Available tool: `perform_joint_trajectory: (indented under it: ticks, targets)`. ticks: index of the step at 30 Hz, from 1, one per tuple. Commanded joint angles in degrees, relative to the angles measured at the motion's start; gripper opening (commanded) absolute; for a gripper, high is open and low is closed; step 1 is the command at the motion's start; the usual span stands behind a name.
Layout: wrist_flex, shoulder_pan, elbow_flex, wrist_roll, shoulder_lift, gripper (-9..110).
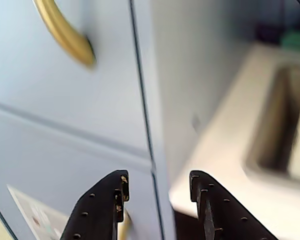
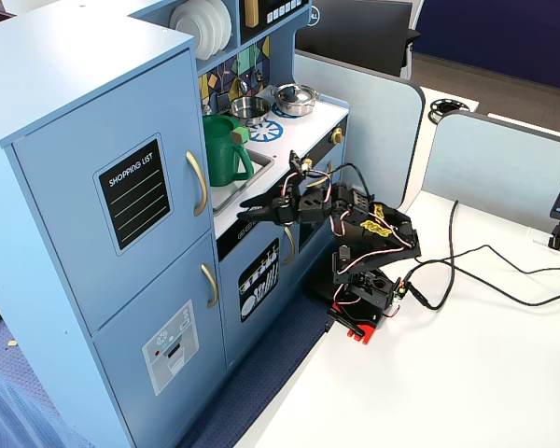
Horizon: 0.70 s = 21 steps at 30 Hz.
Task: Open the left cabinet door
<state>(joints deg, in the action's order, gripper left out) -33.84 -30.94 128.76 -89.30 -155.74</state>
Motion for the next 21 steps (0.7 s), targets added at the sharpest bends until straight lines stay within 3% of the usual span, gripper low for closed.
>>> perform_joint_trajectory:
  ticks: [1,7,21]
  targets:
    - [7.5,-2.9,-4.7,-1.3,2.2,9]
    - [20.5,-6.9,-4.6,-5.4,4.2,11]
    - [24.7,-5.8,-14.2,-7.9,15.2,11]
